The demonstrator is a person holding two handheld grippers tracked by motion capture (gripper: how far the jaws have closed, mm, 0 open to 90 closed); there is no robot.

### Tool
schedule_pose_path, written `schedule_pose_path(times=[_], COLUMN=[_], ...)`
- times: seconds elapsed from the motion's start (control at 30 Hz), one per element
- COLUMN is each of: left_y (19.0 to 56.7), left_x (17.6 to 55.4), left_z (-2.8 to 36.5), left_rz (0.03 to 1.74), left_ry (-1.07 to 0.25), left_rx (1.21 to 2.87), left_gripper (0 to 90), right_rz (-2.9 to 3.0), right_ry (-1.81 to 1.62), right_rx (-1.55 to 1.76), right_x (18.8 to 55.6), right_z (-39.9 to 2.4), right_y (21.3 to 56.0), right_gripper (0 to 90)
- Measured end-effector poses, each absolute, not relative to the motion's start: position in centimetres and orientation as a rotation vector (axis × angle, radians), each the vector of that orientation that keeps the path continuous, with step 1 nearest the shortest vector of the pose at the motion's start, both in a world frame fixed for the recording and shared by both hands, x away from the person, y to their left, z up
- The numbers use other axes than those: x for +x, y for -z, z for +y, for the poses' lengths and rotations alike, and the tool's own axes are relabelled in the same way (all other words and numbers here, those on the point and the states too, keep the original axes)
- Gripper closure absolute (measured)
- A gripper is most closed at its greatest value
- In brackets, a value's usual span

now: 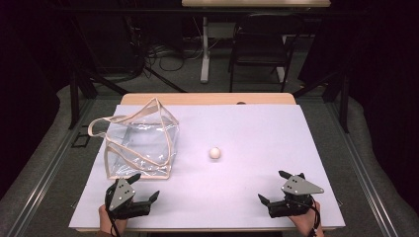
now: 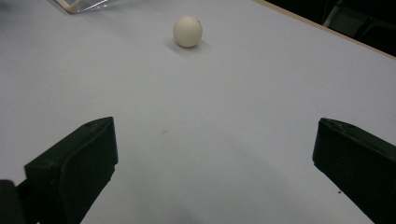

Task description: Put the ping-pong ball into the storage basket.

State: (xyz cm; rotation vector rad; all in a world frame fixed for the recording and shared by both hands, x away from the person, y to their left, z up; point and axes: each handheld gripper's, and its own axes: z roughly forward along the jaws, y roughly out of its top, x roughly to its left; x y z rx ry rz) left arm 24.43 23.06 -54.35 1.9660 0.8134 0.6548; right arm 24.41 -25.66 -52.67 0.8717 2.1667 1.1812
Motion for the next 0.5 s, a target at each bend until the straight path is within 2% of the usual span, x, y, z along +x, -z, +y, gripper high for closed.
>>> schedule_pose_path(times=[0.5], left_y=[54.71], left_x=[24.55], left_z=[22.85], left_rz=[0.809], left_ry=[-0.65], left_rx=[1.968], left_gripper=[16.1], right_rz=[2.188], right_ry=[-1.138], right_rx=[0.87], right_x=[24.71], right_z=[-25.21], right_y=[52.24], right_gripper=[0.0])
